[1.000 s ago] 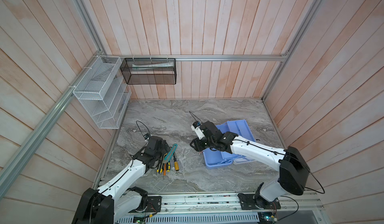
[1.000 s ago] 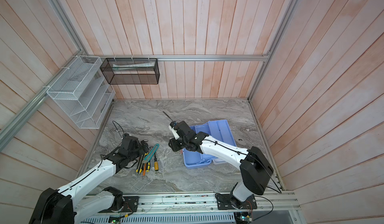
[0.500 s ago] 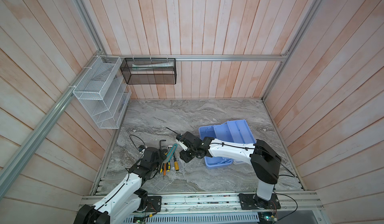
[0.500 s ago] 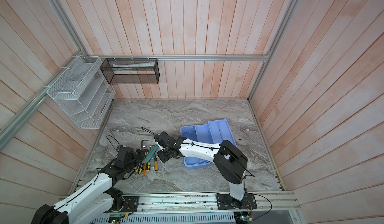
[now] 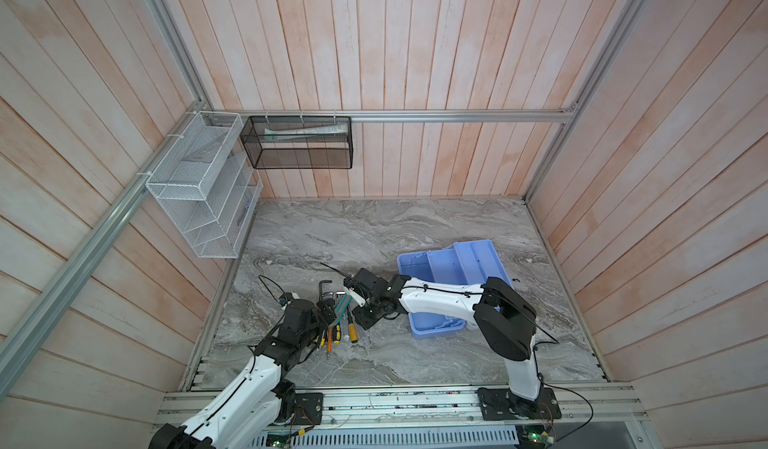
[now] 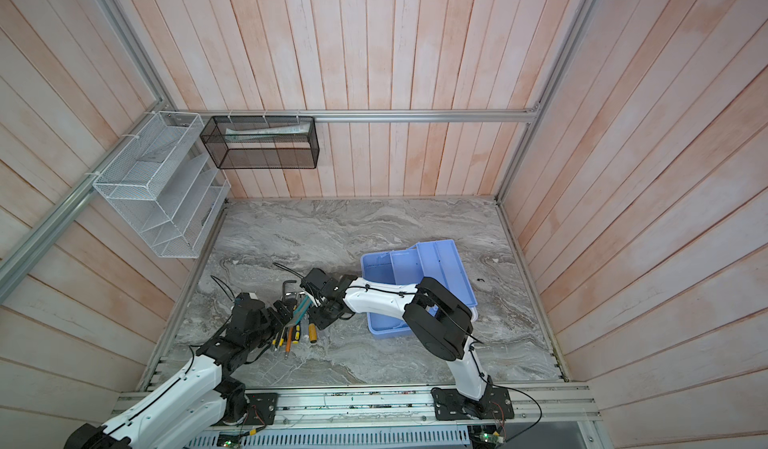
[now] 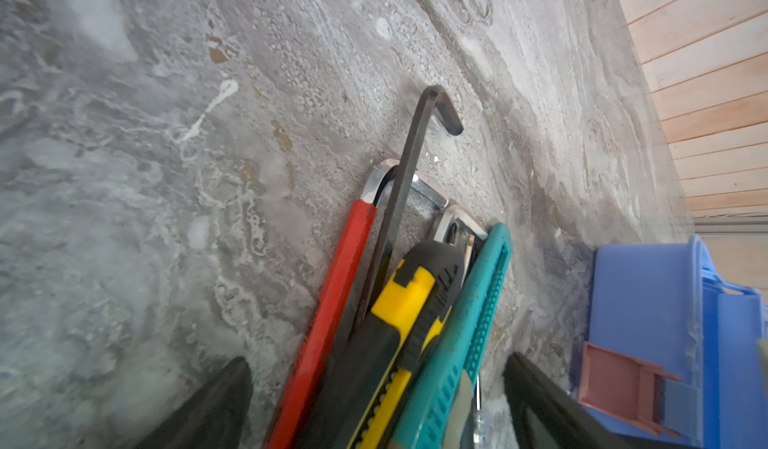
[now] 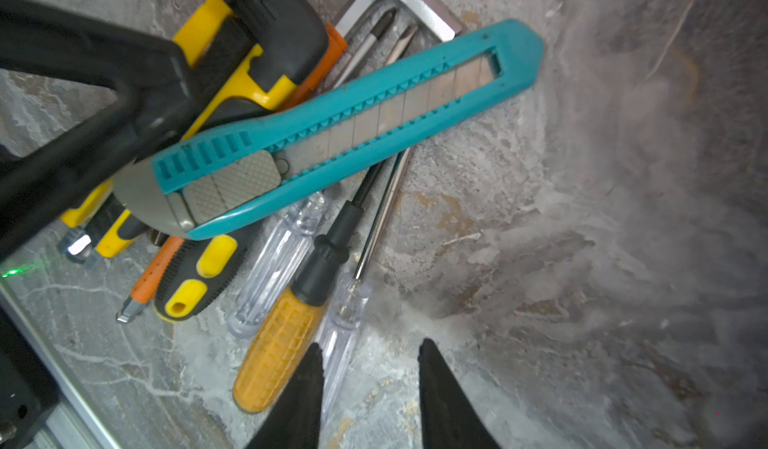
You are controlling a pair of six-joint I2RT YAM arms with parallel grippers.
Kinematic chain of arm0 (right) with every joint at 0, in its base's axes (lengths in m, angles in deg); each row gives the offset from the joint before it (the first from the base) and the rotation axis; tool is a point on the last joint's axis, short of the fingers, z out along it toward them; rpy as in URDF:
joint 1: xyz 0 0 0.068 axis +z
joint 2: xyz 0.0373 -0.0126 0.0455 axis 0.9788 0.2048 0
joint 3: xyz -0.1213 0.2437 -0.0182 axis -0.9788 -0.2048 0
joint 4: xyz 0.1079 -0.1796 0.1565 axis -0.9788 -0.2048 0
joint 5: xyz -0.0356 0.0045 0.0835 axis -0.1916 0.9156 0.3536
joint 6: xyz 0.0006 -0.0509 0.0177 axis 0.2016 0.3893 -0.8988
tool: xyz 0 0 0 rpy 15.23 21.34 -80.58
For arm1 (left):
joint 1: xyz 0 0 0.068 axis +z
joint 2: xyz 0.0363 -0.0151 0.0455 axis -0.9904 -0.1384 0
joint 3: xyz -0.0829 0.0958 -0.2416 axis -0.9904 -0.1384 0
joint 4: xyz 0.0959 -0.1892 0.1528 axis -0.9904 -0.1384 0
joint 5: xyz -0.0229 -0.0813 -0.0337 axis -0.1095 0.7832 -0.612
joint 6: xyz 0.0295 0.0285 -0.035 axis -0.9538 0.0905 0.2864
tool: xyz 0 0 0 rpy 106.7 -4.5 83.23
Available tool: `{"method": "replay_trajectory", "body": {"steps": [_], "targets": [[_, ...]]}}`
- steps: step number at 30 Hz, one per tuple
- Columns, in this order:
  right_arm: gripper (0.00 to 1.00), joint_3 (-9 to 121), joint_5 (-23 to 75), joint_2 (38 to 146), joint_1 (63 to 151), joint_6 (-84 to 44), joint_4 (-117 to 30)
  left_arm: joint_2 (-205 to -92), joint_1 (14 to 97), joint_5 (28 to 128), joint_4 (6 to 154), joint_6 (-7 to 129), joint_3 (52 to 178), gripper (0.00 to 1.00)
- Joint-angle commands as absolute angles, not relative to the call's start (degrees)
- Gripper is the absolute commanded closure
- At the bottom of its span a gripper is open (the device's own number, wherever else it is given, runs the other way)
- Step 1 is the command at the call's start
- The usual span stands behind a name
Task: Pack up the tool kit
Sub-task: 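Reach the right gripper to the tool pile beside the left gripper, then grasp the clear-handled screwdriver with the right gripper and lift it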
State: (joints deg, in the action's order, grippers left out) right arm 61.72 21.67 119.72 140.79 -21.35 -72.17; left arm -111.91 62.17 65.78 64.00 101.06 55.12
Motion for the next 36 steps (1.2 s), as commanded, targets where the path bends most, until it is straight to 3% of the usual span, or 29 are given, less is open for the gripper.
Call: {"method": "replay_trajectory", "body": {"steps": [1,28,36], "targets": [[0.64,63.8,22.6,121.4,141.3,-20.8,-74.0,-110.3,62.2,64.7,58.8,102.7,54.5,0.03],[0.70,66.8,16.2,124.7,141.8,-19.2,-81.1,-109.2,62.2,67.0,60.7,96.9,54.8,0.03],[0.80,66.4,16.7,125.6,141.7,-20.0,-80.7,-110.2,62.2,68.5,63.2,95.4,54.7,0.03]]}}
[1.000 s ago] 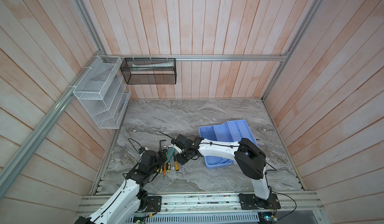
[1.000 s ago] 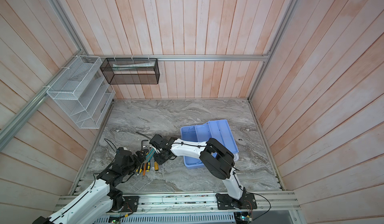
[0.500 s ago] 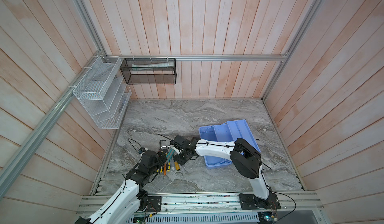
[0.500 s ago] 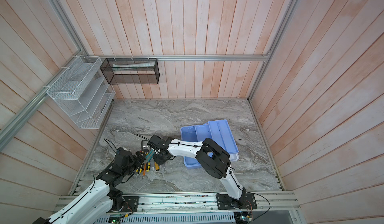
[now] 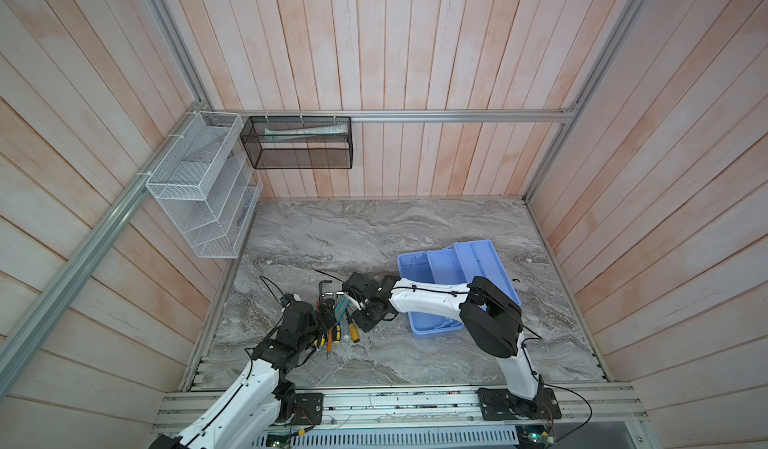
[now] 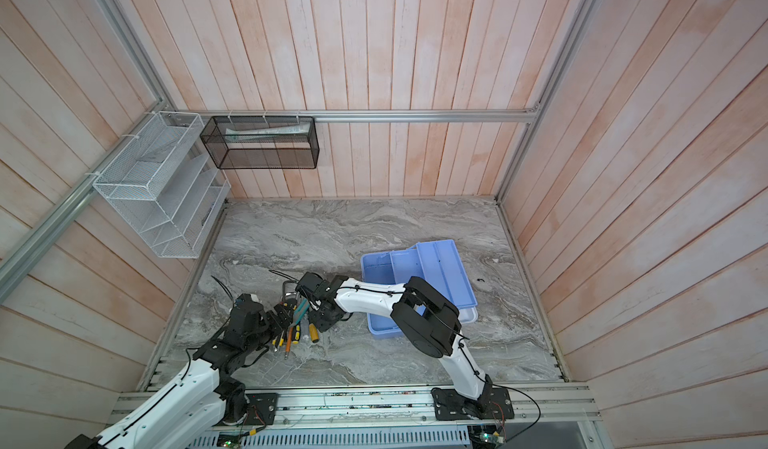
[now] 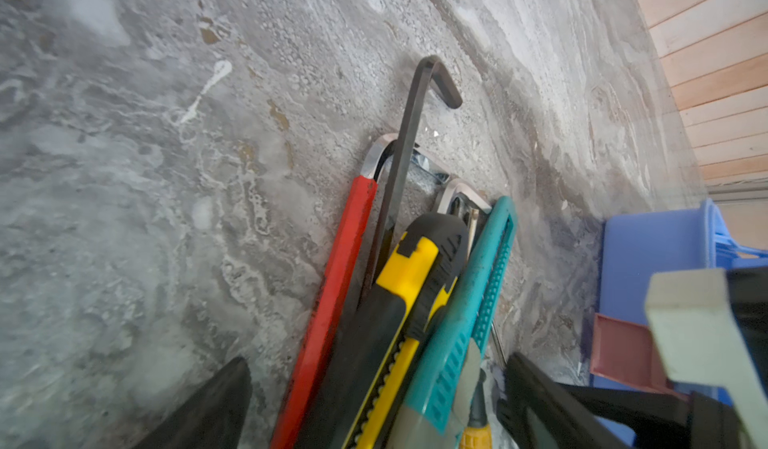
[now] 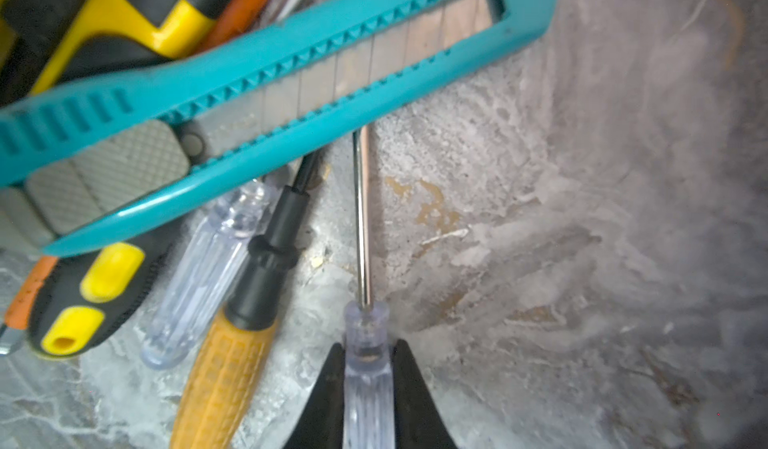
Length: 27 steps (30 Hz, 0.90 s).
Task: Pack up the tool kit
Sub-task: 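Grasp the clear-handled screwdriver with the right gripper and lift it, then carry the clear screwdriver into the blue tray and release it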
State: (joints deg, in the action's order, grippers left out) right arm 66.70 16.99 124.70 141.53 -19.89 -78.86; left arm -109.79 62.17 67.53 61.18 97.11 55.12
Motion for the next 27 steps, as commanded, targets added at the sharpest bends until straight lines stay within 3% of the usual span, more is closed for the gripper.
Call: {"method": "replay_trajectory", "body": {"steps": [1,8,27], "targets": [[0.83,66.2,16.0,125.2,141.8,-20.0,-80.8,-110.6,62.2,68.7,63.5,95.1,54.9,0.03],[0.99,63.6,13.1,121.1,140.0,-20.0,-80.6,-112.8,62.1,68.8,64.6,93.5,56.1,0.03],[1.00,56.3,14.3,101.5,127.4,-18.1,-80.4,-119.0,61.9,70.6,70.0,91.1,58.1,0.03]]}}
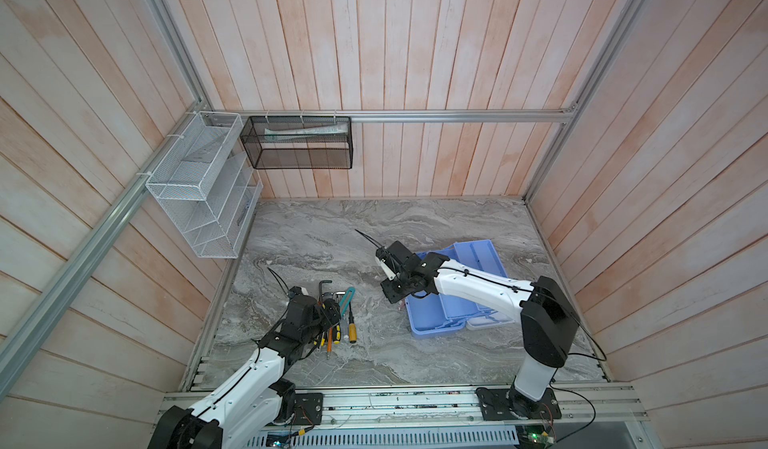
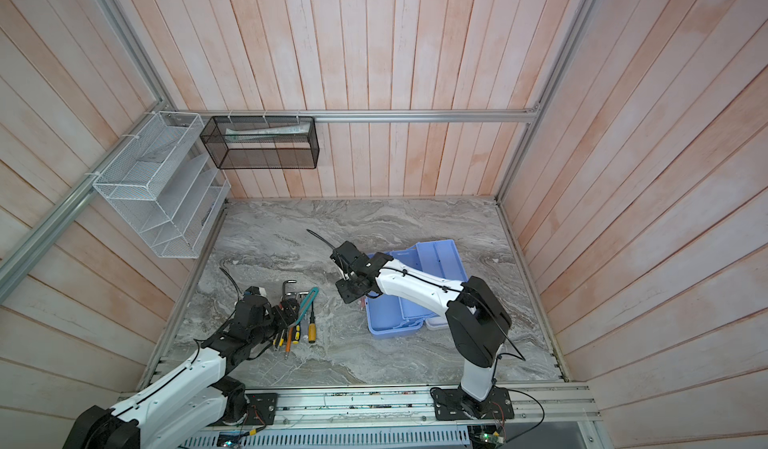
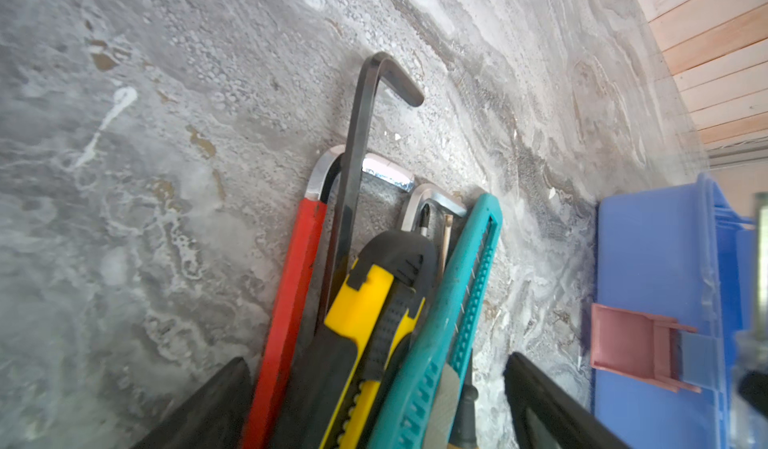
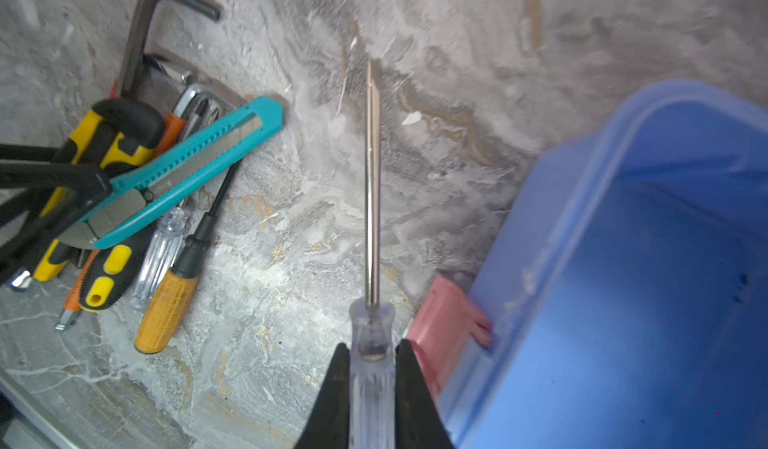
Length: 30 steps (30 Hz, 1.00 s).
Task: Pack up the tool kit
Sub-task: 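Carry the clear screwdriver into the blue tray and release it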
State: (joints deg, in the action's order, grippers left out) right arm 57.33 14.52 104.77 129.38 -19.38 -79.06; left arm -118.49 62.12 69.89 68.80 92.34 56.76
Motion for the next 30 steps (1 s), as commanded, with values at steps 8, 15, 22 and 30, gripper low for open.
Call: {"method": "replay_trajectory", "body": {"steps": [8,15,22,30], "targets": [[1.00,54.3,10.7,91.1,119.4,-15.8,-86.3,-119.2,61.9,69.9,69.4,90.3,59.0,0.03],[1.00,49.3,5.9,82.5,110.5,-14.2,-89.4,-120.5,61.9,69.8,69.0,89.5,60.1,0.03],[1.00,42.5,3.8,76.3,103.2,-14.2,-89.6,-121.3,61.9,68.9,68.0,89.4,61.0,0.03],[1.00,37.5,6.0,77.5,102.7,-14.2,-87.5,-123.0,61.9,69.2,67.8,89.4,61.5,0.03]]}}
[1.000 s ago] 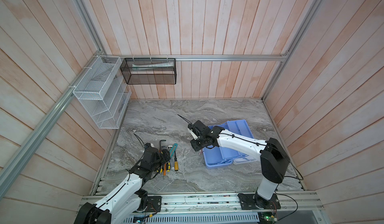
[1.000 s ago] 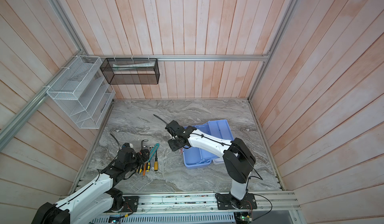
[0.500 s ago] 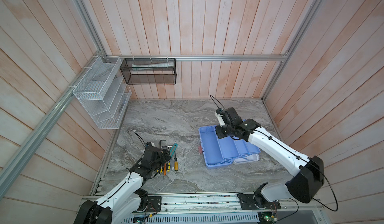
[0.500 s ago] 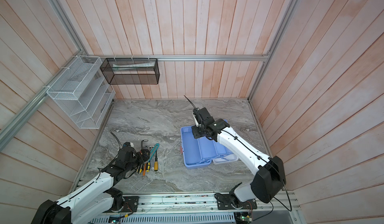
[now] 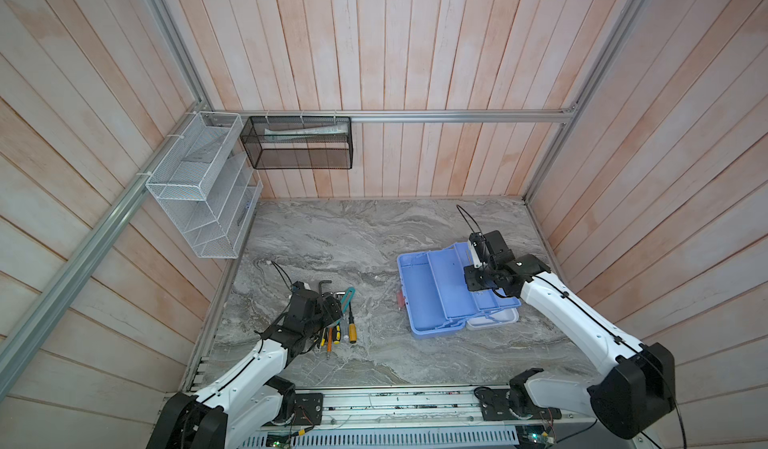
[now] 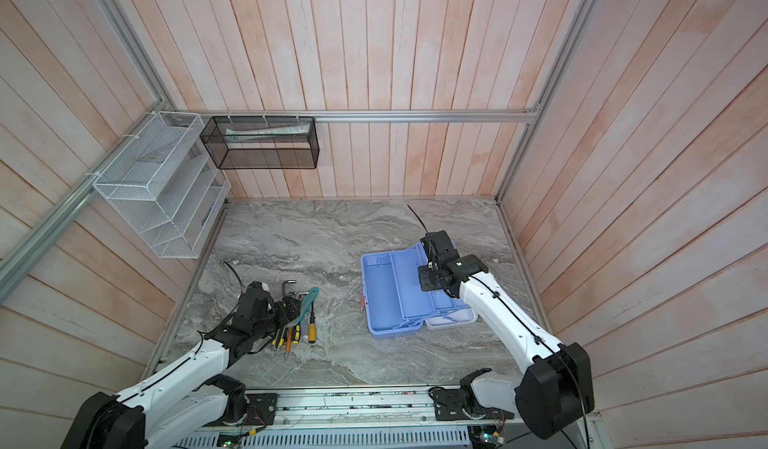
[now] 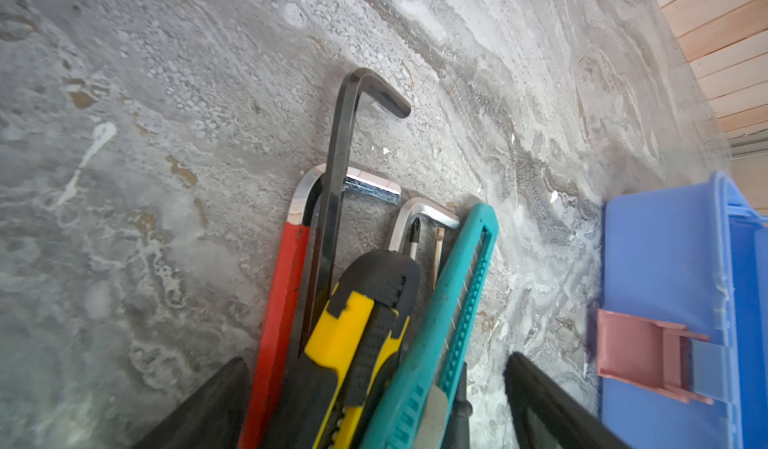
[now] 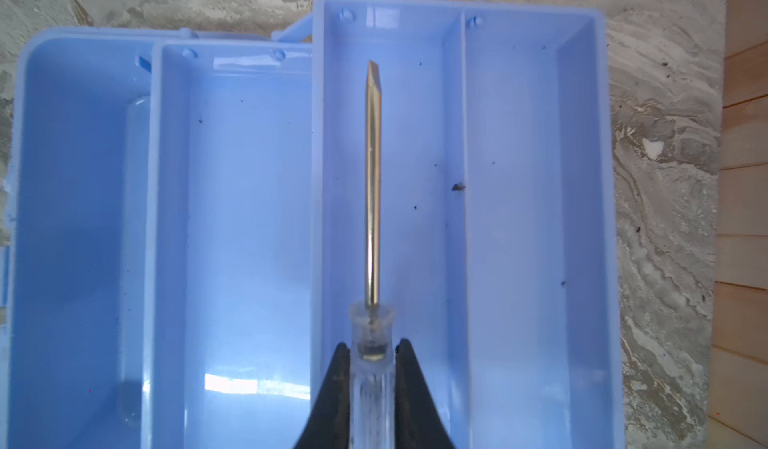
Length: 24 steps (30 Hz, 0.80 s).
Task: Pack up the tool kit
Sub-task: 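Carry the clear screwdriver into the blue tray and release it, then move the right gripper back to the tool pile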
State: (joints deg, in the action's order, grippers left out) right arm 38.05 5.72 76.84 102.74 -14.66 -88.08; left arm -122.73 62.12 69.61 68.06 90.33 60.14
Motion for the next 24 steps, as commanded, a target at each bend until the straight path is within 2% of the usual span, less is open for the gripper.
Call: {"method": "replay_trajectory", "body": {"steps": [1,4,5,8,13,19,24], "targets": [[1.00,37.2,6.0,77.7,102.7,-14.2,-87.3,-122.8,61.9,69.2,67.9,89.3,61.4,0.03],[1.00,36.7,6.2,78.3,102.7,-14.4,-86.8,-122.6,61.9,68.9,67.6,89.1,61.4,0.03],[0.97,36.8,6.2,78.5,102.7,-14.5,-86.9,-122.6,61.9,68.8,67.2,89.1,61.6,0.03],[0.77,37.3,4.6,78.7,102.7,-14.8,-87.4,-122.5,61.9,68.8,67.0,88.8,61.9,0.03],[0.62,40.0,3.2,78.9,102.6,-14.4,-88.9,-122.4,61.9,68.3,65.9,87.6,63.0,0.03],[0.59,47.9,4.7,80.2,104.5,-15.6,-90.2,-121.0,62.2,63.8,61.4,88.7,64.7,0.02],[0.56,49.9,13.8,84.5,114.5,-20.2,-81.3,-121.8,63.1,59.6,55.0,89.6,67.3,0.01]]}}
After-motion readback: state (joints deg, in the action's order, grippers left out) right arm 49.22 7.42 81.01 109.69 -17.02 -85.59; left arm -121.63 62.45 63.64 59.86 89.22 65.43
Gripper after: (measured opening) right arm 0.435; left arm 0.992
